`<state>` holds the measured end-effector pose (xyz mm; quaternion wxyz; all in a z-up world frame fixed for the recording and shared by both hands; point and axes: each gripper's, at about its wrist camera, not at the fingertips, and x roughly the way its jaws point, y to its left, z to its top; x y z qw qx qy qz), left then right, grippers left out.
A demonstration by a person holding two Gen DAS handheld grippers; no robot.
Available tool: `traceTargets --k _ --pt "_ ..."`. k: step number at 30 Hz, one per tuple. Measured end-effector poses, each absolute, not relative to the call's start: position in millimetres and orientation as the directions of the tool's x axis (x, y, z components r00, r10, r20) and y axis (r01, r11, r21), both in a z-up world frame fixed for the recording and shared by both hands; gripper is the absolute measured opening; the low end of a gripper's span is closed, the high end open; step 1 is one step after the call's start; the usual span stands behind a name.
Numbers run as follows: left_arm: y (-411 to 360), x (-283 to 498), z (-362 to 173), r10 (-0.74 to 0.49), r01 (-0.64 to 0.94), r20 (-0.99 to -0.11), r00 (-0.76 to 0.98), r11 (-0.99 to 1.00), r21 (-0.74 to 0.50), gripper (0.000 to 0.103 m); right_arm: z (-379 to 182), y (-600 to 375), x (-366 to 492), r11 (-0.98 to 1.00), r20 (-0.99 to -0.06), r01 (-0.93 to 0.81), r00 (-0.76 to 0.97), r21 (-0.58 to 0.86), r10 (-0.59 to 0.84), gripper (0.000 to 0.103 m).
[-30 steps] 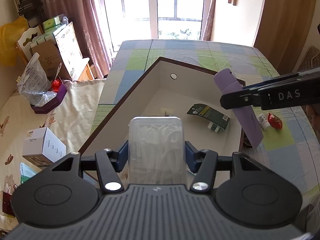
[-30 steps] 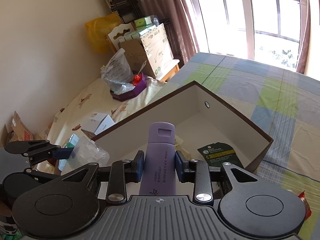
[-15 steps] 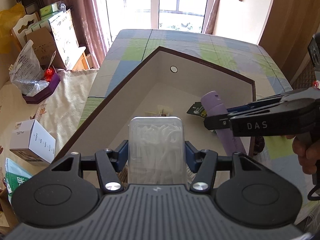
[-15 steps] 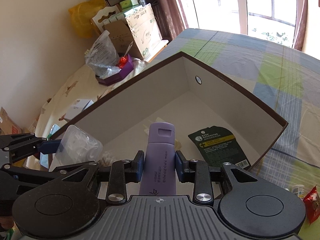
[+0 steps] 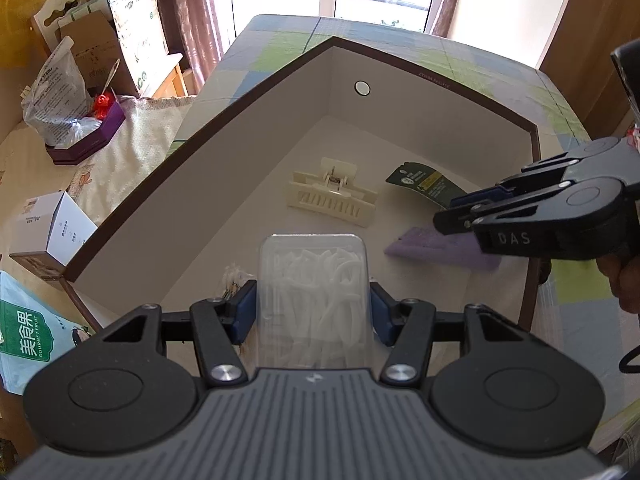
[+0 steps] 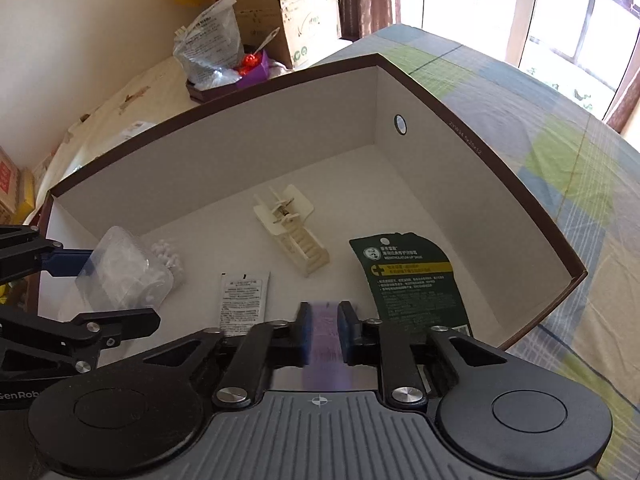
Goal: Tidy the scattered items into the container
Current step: 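Carry the floss box and lilac tube into the box and open both tools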
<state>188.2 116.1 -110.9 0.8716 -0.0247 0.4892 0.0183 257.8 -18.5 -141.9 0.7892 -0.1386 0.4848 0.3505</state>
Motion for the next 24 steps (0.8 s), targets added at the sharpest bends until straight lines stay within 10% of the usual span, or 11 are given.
traceTargets --k 8,10,21,24 --pt "114 187 -114 0.004 -0.054 -0.861 0.509 0.998 -0.027 0.053 -133 -23 255 0.712 -0.857 -0.690 0.281 0.132 0.432 0.027" --pt "113 187 -115 0.002 -0.052 -0.863 0.506 0.998 -0.028 0.053 -131 -23 253 0.709 -0.855 -0.693 0.284 0.131 0.435 0.066" --pt "109 187 -118 0.021 -0.102 -0.916 0.401 0.995 -0.021 0.054 -127 -31 250 0.715 -0.845 -0.691 0.316 0.107 0.432 0.067" --pt "107 185 -114 0.025 -0.109 -0.921 0.390 0.994 -0.019 0.069 -125 -34 251 0.720 -0.842 -0.686 0.322 0.108 0.432 0.067"
